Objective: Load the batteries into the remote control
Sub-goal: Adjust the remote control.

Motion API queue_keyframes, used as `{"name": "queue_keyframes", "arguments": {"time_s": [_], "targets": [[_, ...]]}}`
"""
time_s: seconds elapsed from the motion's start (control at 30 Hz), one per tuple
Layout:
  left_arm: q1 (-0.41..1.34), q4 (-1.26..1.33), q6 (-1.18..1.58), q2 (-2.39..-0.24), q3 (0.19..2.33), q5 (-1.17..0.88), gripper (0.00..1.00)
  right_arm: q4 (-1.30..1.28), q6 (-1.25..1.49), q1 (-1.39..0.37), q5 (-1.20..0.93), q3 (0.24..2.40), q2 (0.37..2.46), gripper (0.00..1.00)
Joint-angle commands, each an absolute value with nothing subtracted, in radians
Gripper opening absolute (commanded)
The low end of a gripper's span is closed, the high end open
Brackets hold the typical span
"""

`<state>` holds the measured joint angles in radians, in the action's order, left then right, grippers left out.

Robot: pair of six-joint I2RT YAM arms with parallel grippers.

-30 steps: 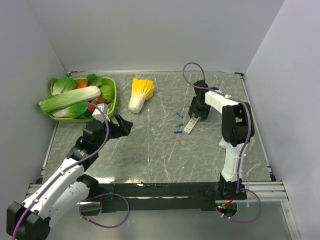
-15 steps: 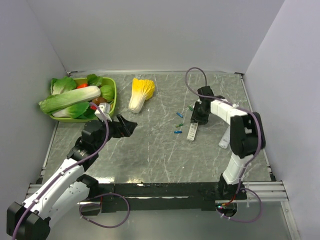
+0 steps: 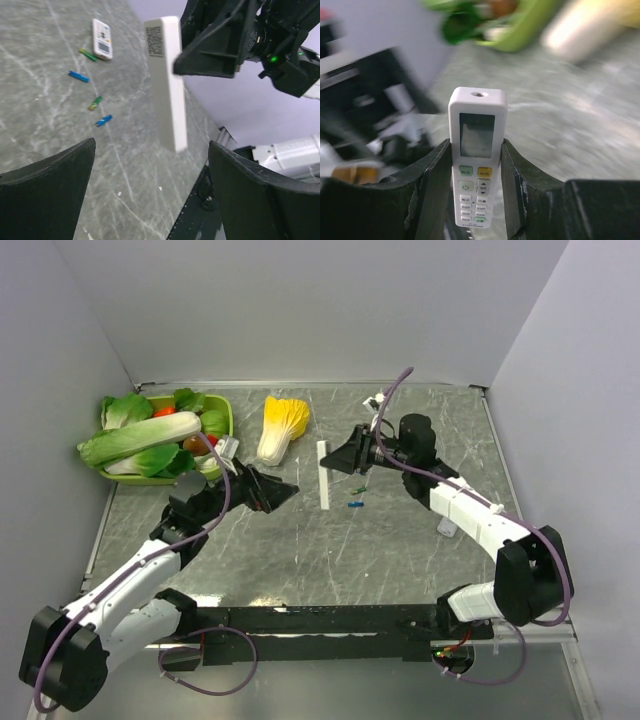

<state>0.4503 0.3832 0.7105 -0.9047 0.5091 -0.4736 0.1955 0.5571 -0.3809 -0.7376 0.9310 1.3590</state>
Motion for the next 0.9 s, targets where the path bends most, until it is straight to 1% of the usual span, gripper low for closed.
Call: {"name": "queue_keyframes", "arguments": {"time_s": [0.0, 0.03, 0.1, 0.2, 0.37, 0.43, 0.6, 0.63, 0.67, 0.73, 0.77, 0.83, 0.87], "targets": [[0.453, 0.548, 0.79, -0.954, 0.555, -0.606, 0.97, 0.715, 0.776, -0.452, -0.981, 0.91, 1.37, 0.0], [0.451, 0.554, 0.799, -0.96, 0.557, -0.614, 0.98, 0.792, 0.858, -0.463, -0.995, 0.904, 1.394, 0.0], [0.453, 0.592, 0.828, -0.969, 0.557, -0.63, 0.99, 0.947, 0.929, -0.491, -1.023, 0.903, 1.42, 0.0], [0.453, 0.652, 0.873, -0.979, 0.551, -0.658, 0.94, 1.058, 1.014, -0.521, -1.029, 0.905, 1.459, 0.0], [0.453, 0.779, 0.962, -0.98, 0.52, -0.702, 0.88, 1.078, 1.023, -0.56, -1.037, 0.928, 1.493, 0.0], [0.453, 0.819, 0.979, -0.977, 0.514, -0.712, 0.88, 1.103, 1.035, -0.566, -1.035, 0.928, 1.502, 0.0], [0.453, 0.824, 0.983, -0.973, 0.509, -0.716, 0.87, 1.147, 1.065, -0.578, -1.043, 0.939, 1.525, 0.0], [0.453, 0.828, 0.988, -0.974, 0.509, -0.716, 0.85, 1.149, 1.069, -0.584, -1.045, 0.94, 1.526, 0.0], [0.453, 0.833, 0.989, -0.977, 0.512, -0.718, 0.8, 1.152, 1.068, -0.587, -1.045, 0.945, 1.529, 0.0], [0.453, 0.838, 1.002, -0.991, 0.514, -0.721, 0.74, 1.158, 1.074, -0.595, -1.042, 0.95, 1.535, 0.0], [0.453, 0.844, 1.006, -0.999, 0.518, -0.724, 0.67, 1.164, 1.078, -0.597, -1.04, 0.95, 1.539, 0.0], [0.454, 0.854, 1.015, -1.005, 0.517, -0.729, 0.59, 1.177, 1.094, -0.597, -1.037, 0.953, 1.548, 0.0], [0.454, 0.857, 1.015, -1.008, 0.517, -0.732, 0.49, 1.18, 1.095, -0.598, -1.035, 0.953, 1.551, 0.0]]}}
